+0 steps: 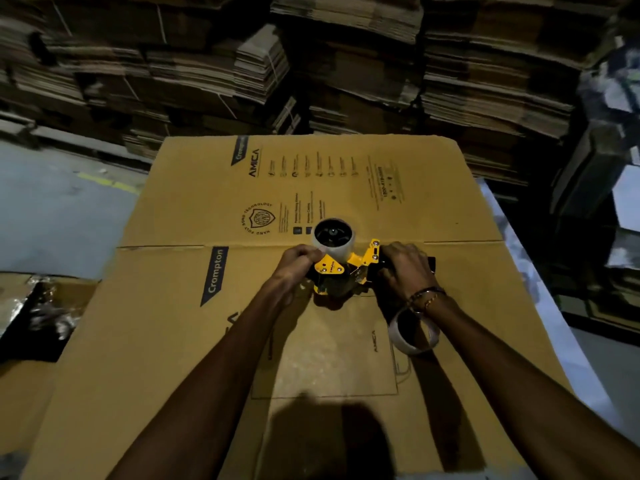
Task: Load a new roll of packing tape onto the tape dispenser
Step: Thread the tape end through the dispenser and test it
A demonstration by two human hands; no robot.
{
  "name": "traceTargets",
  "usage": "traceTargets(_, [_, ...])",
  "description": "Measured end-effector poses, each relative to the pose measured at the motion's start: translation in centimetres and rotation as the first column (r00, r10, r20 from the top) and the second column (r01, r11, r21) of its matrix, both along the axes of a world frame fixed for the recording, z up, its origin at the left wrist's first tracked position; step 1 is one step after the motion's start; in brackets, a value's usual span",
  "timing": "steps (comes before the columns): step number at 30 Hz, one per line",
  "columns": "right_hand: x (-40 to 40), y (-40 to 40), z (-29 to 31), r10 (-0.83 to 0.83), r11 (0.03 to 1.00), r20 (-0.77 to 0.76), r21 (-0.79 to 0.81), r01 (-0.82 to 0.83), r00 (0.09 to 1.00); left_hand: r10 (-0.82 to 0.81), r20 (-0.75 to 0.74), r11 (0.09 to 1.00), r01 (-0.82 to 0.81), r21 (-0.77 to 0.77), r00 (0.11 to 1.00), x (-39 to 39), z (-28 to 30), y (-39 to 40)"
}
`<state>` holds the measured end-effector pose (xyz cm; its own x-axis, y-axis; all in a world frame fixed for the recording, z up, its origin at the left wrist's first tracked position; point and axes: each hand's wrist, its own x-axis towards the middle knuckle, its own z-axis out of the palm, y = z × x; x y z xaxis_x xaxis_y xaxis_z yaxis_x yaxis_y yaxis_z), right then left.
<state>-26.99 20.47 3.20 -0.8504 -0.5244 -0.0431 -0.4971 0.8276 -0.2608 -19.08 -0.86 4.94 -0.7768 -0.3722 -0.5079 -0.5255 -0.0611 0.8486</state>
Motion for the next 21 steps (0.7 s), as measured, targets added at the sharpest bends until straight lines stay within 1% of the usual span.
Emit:
traceTargets(6, [-2.2, -0.8, -2.7, 0.04, 0.999, 0.044, -0.037, -0.039, 0.998, 0.054, -0.002, 0.998, -0.054, -0.028, 0.999, -0.8, -1.3, 0.1])
traceTargets(10, [-2.9, -1.4, -3.7, 0.05, 0.997, 0.048, -0.055, -0.047, 0.998, 0.074, -0.01, 0.997, -0.074, -0.008, 0.997, -0.9, -2.1, 0.2])
traceTargets(12, [-3.1, -1.5, -4.0, 0.047, 0.997, 0.06, -0.07, -0.042, 0.997, 0.097, -0.03, 0.995, -0.097, 0.014, 0.995, -0.8, -2.2, 0.5])
traceTargets(15, [-3.3, -1.5, -4.3, 0.054, 0.994, 0.06, -0.095, -0.049, 0.997, 0.162, -0.06, 0.983, -0.155, 0.097, 0.985, -0.6, -2.2, 1.0])
traceTargets(21, [-3.4, -1.8, -4.6, 0.032, 0.993, 0.06, -0.118, -0.025, 0.998, 0.141, -0.061, 0.989, -0.137, 0.059, 0.988, -0.4, -3.0, 0.8])
